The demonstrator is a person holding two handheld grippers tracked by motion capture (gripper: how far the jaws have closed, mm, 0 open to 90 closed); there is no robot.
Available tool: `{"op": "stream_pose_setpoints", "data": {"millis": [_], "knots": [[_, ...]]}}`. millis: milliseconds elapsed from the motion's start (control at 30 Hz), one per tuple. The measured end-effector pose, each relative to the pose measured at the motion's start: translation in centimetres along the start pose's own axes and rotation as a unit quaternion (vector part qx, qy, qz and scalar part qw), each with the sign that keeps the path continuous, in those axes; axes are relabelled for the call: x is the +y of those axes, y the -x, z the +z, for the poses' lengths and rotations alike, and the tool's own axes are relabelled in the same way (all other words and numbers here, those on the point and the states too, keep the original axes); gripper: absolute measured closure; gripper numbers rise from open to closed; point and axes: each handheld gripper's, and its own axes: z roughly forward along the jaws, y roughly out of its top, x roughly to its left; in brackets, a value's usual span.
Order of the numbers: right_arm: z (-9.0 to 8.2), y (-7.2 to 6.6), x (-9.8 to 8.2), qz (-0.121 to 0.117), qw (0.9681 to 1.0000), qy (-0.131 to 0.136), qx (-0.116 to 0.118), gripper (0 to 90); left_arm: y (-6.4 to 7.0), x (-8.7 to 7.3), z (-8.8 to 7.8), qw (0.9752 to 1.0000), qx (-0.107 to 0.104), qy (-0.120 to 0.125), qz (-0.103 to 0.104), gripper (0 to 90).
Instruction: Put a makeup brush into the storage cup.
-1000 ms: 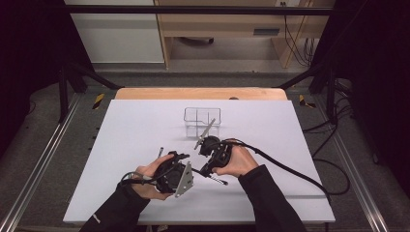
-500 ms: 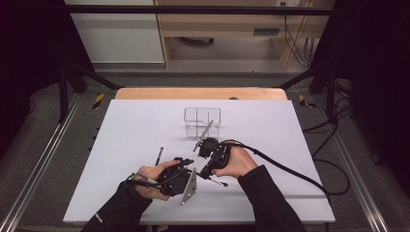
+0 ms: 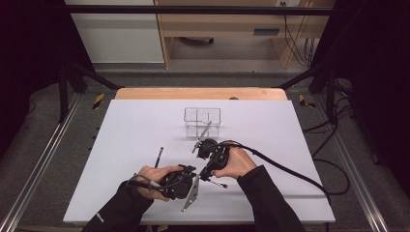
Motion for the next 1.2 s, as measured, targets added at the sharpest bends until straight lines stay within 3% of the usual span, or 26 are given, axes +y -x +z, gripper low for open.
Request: {"op": "stream_pose_setpoints", "data": {"millis": [500, 733, 800, 833, 933, 1000, 1100, 1200], "knots": [[-0.1, 0.0, 0.0, -0.005, 0.9999, 0.006, 0.009, 84.3, 0.2, 0.0, -0.1, 0.9997, -0.022, -0.004, 0.010, 82.6], [-0.3, -0.1, -0.1, -0.001, 0.9996, 0.025, 0.010, 83.0, 0.1, -0.4, -0.4, 0.9996, -0.026, 0.000, -0.012, 82.7], [-0.5, -0.1, -0.1, -0.003, 0.9994, 0.035, 0.005, 78.9, 0.1, -0.6, -0.4, 0.9994, -0.029, 0.001, -0.020, 82.7], [-0.9, -0.1, -0.3, -0.006, 0.9988, 0.049, -0.003, 76.0, 0.1, -0.7, -0.4, 0.9992, -0.030, 0.003, -0.026, 82.7], [-1.2, -0.3, -0.4, -0.001, 0.9982, 0.058, -0.011, 71.8, 0.1, -1.1, -0.5, 0.9988, -0.030, 0.001, -0.038, 82.7], [-1.8, -0.4, -0.6, -0.005, 0.9970, 0.071, -0.031, 63.0, 0.1, -1.4, -0.6, 0.9984, -0.031, 0.000, -0.048, 82.6], [-2.2, -0.4, -0.7, -0.003, 0.9954, 0.084, -0.044, 57.2, 0.0, -1.8, -0.7, 0.9978, -0.032, -0.003, -0.057, 82.6], [-3.1, -0.5, -1.0, 0.003, 0.9899, 0.115, -0.083, 44.2, 0.1, -2.3, -0.8, 0.9968, -0.034, -0.005, -0.072, 82.5]]}}
